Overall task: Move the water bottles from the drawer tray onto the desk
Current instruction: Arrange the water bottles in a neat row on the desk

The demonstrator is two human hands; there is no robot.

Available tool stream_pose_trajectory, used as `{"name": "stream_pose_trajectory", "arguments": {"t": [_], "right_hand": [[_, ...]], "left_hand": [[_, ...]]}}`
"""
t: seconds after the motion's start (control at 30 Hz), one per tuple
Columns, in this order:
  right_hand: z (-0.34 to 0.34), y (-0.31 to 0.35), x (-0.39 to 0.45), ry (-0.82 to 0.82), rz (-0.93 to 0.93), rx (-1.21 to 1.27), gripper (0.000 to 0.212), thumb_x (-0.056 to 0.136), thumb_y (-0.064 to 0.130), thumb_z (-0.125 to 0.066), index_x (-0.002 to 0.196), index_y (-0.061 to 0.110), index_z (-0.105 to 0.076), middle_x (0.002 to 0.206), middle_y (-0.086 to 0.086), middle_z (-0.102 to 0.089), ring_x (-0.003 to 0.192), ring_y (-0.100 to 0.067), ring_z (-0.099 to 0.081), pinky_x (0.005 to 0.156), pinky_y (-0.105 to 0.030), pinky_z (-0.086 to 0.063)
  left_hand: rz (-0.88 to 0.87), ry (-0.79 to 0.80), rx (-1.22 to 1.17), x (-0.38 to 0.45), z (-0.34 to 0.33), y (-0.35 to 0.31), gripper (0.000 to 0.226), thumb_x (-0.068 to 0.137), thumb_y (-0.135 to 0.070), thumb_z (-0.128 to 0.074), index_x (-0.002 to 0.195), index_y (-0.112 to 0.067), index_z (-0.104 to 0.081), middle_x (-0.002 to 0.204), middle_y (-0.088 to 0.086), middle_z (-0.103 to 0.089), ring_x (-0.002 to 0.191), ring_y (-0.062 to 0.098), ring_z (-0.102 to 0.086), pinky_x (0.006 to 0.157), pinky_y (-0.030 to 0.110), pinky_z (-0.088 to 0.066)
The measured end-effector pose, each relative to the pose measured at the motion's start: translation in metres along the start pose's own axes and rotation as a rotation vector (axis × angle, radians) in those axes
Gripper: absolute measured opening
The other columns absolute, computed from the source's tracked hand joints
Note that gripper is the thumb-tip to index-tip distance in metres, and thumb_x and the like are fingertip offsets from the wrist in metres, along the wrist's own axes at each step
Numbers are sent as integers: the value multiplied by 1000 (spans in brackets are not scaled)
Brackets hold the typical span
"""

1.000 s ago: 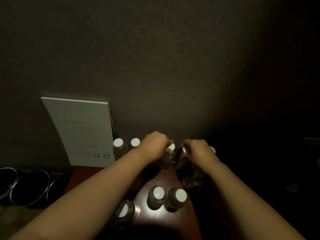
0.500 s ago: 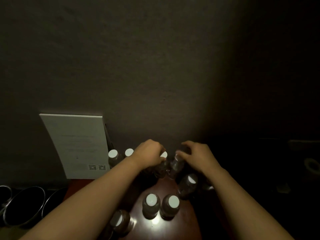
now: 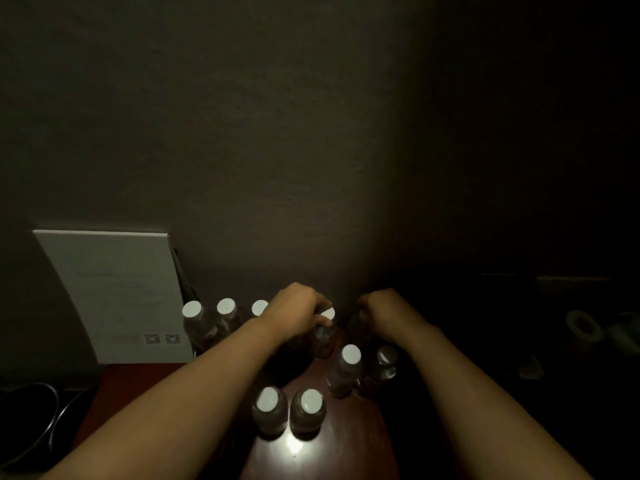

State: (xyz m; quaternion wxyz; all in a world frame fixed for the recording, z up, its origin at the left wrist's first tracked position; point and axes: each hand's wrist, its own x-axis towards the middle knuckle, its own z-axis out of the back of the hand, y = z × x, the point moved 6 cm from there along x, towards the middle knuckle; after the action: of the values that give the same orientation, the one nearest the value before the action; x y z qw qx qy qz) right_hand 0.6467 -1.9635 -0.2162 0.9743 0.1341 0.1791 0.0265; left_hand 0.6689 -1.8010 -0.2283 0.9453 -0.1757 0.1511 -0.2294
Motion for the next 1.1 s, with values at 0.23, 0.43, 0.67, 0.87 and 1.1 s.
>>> {"name": "stream_pose_trajectory", "arguments": {"t": [0.23,0.43,0.67,0.87,1.1], "right_hand": [[0,9,10,-8,-43,-51,25,88,28,-68,100,7,-67,105,-14,-66,98,-31,-64,79,-31,-49],[-5,11,11,-38,-76,-93,29,88,33,-70,101,7,-66,104,-14,-67,96,-30,-65,78,-34,-49],[-10,12,8,-67,-89,-106,29,88,33,-69,101,8,-67,102,-13,-68,94,-29,-65,76,-32,-50],[-9,9,9,-73,-82,-103,32,87,34,-71,100,5,-67,102,-15,-68,95,-30,-65,76,-32,-50],[-8,2,3,-52,-53,-24,50,88,55,-64,104,7,-65,106,-12,-69,101,-29,-63,74,-29,-42]], "left_hand": [[33,-11,-31,7,-3,5,46,83,-38,-78,125,-23,-69,126,-6,-69,118,16,-62,98,32,-49],[25,-24,-42,9,-6,8,46,82,-37,-78,125,-22,-69,126,-5,-69,118,16,-62,99,34,-49],[19,-14,-53,11,-6,9,47,81,-36,-79,125,-22,-69,127,-5,-68,118,15,-62,99,35,-49],[20,-21,-45,11,-6,10,48,80,-37,-80,124,-22,-70,126,-4,-69,118,16,-62,99,35,-49],[0,-46,-2,3,-6,4,43,88,-39,-72,128,-24,-67,130,-9,-66,121,16,-60,98,32,-49]]}}
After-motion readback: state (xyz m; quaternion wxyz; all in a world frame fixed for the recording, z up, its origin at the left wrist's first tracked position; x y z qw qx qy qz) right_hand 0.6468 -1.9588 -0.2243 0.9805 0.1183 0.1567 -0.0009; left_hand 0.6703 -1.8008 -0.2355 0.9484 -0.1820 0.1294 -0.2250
